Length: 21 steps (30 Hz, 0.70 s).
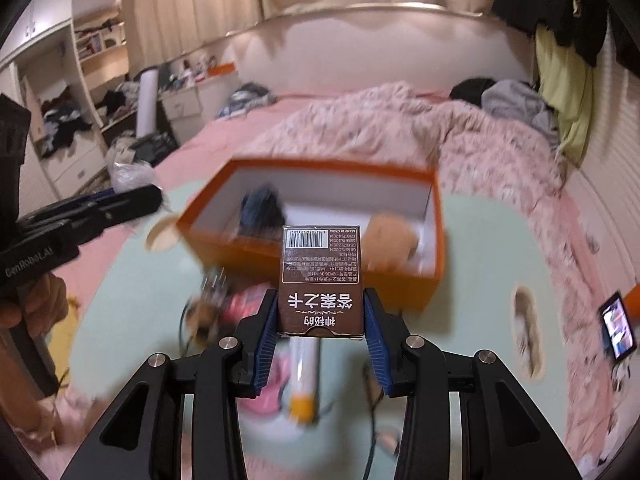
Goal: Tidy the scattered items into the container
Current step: 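Carry the carton and bubble-wrapped bottle into the orange box and open both tools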
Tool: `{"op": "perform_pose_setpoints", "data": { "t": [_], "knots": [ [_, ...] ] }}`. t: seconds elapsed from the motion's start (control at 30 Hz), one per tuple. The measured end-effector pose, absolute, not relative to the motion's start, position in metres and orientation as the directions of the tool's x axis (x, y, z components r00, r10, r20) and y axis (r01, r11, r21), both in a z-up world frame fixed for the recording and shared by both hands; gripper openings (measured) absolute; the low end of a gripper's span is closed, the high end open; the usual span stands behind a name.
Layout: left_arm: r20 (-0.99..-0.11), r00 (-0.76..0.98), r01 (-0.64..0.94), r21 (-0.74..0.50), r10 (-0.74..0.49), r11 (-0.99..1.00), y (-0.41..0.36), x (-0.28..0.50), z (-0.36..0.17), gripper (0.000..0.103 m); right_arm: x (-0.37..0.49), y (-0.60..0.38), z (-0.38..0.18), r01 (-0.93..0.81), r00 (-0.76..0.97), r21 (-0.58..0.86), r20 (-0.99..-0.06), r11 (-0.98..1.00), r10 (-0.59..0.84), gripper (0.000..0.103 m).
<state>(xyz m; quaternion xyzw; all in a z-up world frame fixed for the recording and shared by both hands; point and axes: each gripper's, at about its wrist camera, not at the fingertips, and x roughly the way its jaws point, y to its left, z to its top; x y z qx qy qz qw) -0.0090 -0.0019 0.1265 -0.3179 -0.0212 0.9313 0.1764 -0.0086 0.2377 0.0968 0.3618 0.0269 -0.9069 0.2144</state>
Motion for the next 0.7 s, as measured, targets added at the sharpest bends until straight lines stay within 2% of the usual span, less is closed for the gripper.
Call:
{"op": "perform_pose_setpoints", "data": {
  "t": [0.13, 0.3, 0.53, 0.57, 0.6, 0.63, 0.67, 0.7],
  "knots": [
    [-0.622, -0.694, -0.314, -0.19, 0.362, -0.93, 0.012, -0.059, 0.116, 0.033, -0.05, 0.229, 0.103, 0.371, -0.673, 0.098, -0.658, -0.924, -0.34, 0.04],
    [-0.685, -0.65, -0.271, -0.196, 0.329, -0.943, 0.021, -0.096, 0.086, 0.033, -0.095, 0.22, 0.089, 0.338, -0.64, 0.12, -0.698, -0.933, -0.322, 0.04],
    [-0.67, -0.667, -0.236, -0.226, 0.327, -0.945, 0.017, -0.099, 0.08, 0.035, -0.112, 0.21, 0.077, 0.32, -0.644, 0.061, -0.718, -0.945, -0.265, 0.043],
    [-0.66, -0.677, -0.232, -0.228, 0.325, -0.946, 0.015, -0.096, 0.082, 0.037, -0.112, 0.211, 0.078, 0.317, -0.645, 0.065, -0.717, -0.946, -0.265, 0.044],
    [-0.652, -0.686, -0.232, -0.225, 0.323, -0.946, 0.013, -0.094, 0.084, 0.04, -0.111, 0.211, 0.079, 0.315, -0.648, 0.068, -0.713, -0.947, -0.267, 0.051],
    [-0.643, -0.697, -0.233, -0.215, 0.317, -0.948, 0.011, -0.089, 0.088, 0.049, -0.109, 0.213, 0.081, 0.313, -0.657, 0.069, -0.704, -0.947, -0.268, 0.06],
    [-0.636, -0.707, -0.232, -0.206, 0.31, -0.951, 0.011, -0.086, 0.092, 0.06, -0.106, 0.215, 0.083, 0.311, -0.669, 0.07, -0.692, -0.948, -0.271, 0.064],
    [-0.623, -0.72, -0.236, -0.196, 0.307, -0.952, 0.009, -0.08, 0.096, 0.064, -0.102, 0.217, 0.085, 0.309, -0.682, 0.073, -0.678, -0.948, -0.275, 0.07]
  ]
}}
